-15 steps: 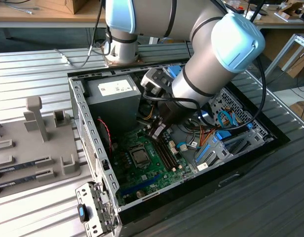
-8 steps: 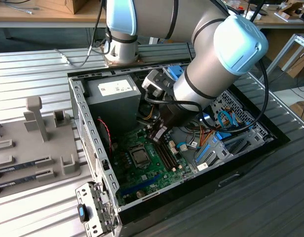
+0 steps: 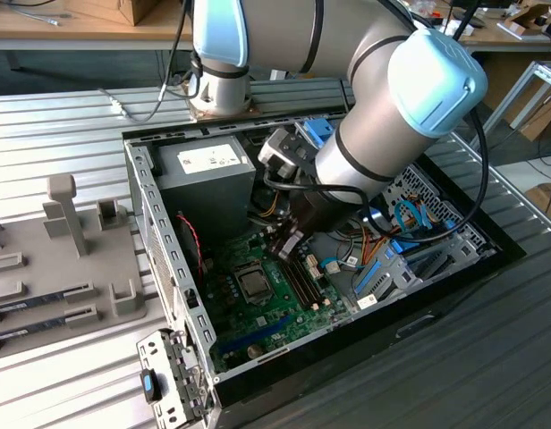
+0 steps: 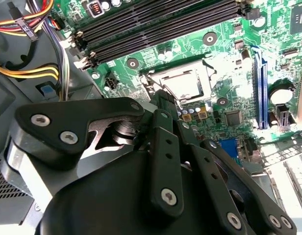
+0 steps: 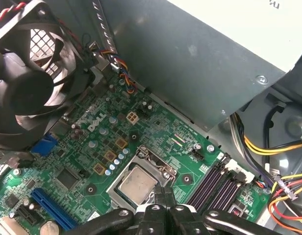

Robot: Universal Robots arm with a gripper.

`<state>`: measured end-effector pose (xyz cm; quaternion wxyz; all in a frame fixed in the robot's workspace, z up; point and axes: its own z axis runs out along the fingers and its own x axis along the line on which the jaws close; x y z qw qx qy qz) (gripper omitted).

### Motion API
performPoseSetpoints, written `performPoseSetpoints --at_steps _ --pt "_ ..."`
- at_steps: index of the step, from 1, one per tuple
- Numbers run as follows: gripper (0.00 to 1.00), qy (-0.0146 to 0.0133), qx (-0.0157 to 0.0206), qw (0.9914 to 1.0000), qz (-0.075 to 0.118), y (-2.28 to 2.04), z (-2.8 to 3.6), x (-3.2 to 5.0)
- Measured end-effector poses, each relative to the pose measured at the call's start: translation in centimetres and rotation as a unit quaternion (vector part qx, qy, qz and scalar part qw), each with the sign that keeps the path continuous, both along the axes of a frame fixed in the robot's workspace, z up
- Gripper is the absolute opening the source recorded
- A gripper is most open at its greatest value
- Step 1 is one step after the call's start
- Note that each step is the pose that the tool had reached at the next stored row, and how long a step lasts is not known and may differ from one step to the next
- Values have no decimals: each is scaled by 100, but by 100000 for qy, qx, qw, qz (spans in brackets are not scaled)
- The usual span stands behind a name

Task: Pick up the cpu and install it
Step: 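Install the first cpu locking lever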

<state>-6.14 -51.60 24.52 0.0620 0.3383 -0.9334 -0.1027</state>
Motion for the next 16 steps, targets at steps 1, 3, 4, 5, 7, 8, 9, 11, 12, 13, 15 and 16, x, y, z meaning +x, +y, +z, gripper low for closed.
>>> performPoseSetpoints --at_steps 1,3,4,5,7,8,9,11,12,13,15,16 --pt "11 43 -277 100000 4 -6 -4 4" --pt "11 106 -503 99999 6 -10 -8 10" --pt "11 167 -676 99998 3 -14 -11 16" --pt "11 213 -794 99997 3 -18 -14 21" --pt "11 315 -975 99995 3 -27 -23 32" --pt "11 367 -1072 99994 1 -34 -30 38" --pt "11 405 -1151 99993 1 -39 -34 43" --pt "11 460 -1288 99991 2 -49 -42 48" --pt "11 480 -1363 99990 -1 -52 -46 49" --pt "11 505 -1488 99988 1 -56 -49 52" --pt "11 567 -1806 99982 -1 -63 -61 58" --pt "11 594 -1937 99979 0 -66 -66 60"
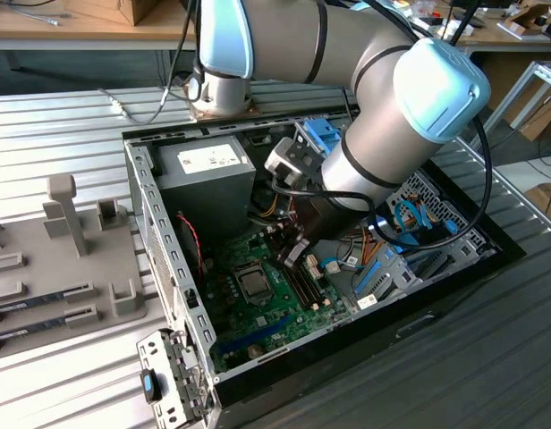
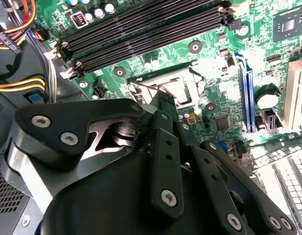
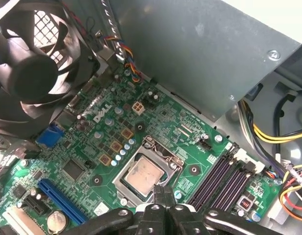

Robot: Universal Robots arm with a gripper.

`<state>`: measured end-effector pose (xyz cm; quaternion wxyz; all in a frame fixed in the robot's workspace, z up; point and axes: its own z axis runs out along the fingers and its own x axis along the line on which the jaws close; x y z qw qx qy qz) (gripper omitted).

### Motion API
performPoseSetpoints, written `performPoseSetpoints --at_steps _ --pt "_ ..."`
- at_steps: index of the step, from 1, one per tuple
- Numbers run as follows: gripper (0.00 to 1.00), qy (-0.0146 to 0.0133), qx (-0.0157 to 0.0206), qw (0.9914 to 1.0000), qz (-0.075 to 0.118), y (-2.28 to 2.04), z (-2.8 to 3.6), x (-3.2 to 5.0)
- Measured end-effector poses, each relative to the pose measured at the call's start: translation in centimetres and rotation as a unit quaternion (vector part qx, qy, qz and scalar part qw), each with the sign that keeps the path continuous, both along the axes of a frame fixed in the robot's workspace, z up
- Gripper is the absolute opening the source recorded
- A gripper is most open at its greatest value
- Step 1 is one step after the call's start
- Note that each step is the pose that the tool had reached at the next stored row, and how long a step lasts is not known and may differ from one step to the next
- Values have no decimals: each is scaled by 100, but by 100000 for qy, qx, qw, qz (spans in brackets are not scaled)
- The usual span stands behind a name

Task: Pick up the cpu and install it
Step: 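Install the first cpu locking lever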

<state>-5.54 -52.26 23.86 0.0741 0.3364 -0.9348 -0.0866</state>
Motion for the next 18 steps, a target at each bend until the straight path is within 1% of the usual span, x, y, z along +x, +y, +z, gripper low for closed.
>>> performPoseSetpoints --at_steps 3,4,5,11,13,15,16,17,18 --pt "11 107 -461 99999 1 -16 -27 9" --pt "11 123 -535 99998 1 -18 -32 11" --pt "11 178 -736 99997 0 -24 -46 16" --pt "11 341 -1595 99987 -2 -30 -93 41" --pt "11 367 -1698 99985 -2 -31 -104 48" --pt "11 357 -1779 99984 -3 -30 -101 49" --pt "11 355 -1838 99982 4 -30 -89 50" --pt "11 340 -1871 99982 14 -31 -46 51" --pt "11 361 -1905 99981 12 -30 -19 51"
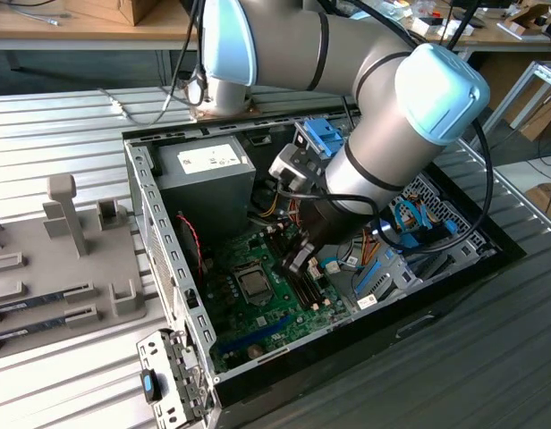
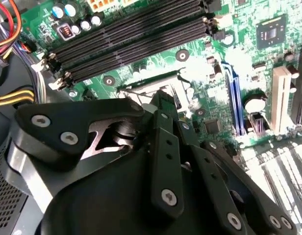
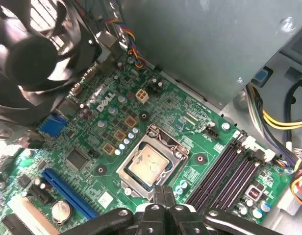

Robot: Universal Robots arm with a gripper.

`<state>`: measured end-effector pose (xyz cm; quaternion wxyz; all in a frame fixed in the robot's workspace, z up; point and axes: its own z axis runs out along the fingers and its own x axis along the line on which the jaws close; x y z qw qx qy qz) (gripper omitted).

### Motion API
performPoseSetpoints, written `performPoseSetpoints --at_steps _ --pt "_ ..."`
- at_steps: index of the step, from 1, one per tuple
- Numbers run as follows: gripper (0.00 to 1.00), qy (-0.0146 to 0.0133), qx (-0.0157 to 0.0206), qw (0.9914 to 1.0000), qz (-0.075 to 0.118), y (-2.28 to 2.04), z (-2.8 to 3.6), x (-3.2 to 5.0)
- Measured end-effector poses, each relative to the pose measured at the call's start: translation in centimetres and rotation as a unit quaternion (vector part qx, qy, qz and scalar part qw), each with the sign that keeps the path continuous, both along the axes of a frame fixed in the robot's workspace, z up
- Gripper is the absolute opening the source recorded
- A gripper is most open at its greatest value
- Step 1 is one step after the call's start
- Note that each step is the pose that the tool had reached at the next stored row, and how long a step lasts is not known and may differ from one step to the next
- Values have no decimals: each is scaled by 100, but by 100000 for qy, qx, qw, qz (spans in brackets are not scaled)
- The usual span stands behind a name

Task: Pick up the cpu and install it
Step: 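Install the first cpu locking lever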

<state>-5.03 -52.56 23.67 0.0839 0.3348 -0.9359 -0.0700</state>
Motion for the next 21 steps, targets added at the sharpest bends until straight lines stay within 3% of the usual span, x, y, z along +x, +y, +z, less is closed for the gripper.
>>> performPoseSetpoints --at_steps 3,6,10,13,15,21 --pt "11 3 -41 100000 -21 0 1 1" --pt "11 14 -612 99997 365 9 3 6" --pt "11 11 -1062 99990 954 128 3 6" --pt "11 -11 -1213 99947 3032 131 3 6" --pt "11 -27 -1377 99853 5239 136 3 5" --pt "11 -6 -1703 99828 5610 141 -40 6"
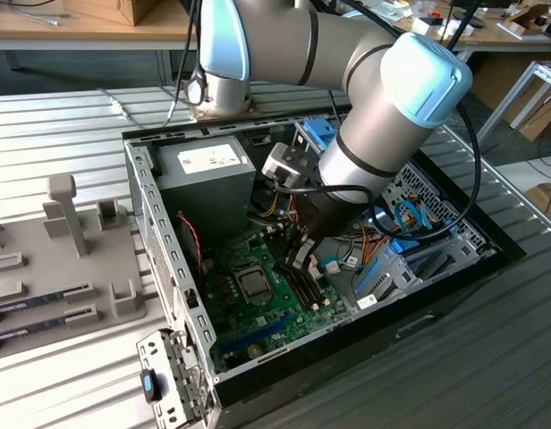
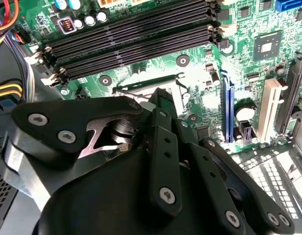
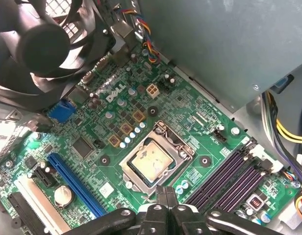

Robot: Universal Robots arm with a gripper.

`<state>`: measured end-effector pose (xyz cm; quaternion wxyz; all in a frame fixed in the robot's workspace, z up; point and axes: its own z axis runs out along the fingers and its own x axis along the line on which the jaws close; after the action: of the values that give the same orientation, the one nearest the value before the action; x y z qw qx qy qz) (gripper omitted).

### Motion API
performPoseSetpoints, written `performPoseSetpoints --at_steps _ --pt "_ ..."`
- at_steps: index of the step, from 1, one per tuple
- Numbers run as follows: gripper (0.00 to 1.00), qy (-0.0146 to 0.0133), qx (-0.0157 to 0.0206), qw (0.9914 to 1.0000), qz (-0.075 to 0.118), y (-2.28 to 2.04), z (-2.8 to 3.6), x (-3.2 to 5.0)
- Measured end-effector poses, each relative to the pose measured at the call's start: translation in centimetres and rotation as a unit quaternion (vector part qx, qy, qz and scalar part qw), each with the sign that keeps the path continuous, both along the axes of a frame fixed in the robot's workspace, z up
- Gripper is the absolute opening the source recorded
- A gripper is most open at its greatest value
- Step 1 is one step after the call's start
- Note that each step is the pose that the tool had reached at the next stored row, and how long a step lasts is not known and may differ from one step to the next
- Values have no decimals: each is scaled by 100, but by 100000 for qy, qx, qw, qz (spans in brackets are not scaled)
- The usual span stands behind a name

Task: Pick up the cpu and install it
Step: 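Install the first cpu locking lever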

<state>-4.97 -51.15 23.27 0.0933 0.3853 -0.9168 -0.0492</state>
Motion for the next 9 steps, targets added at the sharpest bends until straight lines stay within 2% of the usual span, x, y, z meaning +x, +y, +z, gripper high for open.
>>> performPoseSetpoints --at_steps 2,3,5,7,9 --pt "11 1 -371 99999 78 0 -5 0" --pt "11 9 -797 99996 477 0 -8 0" --pt "11 8 -1027 99985 1373 0 -10 0" --pt "11 -6 -1280 99930 3502 0 -14 0" --pt "11 -13 -1476 99896 4321 2 -17 0"
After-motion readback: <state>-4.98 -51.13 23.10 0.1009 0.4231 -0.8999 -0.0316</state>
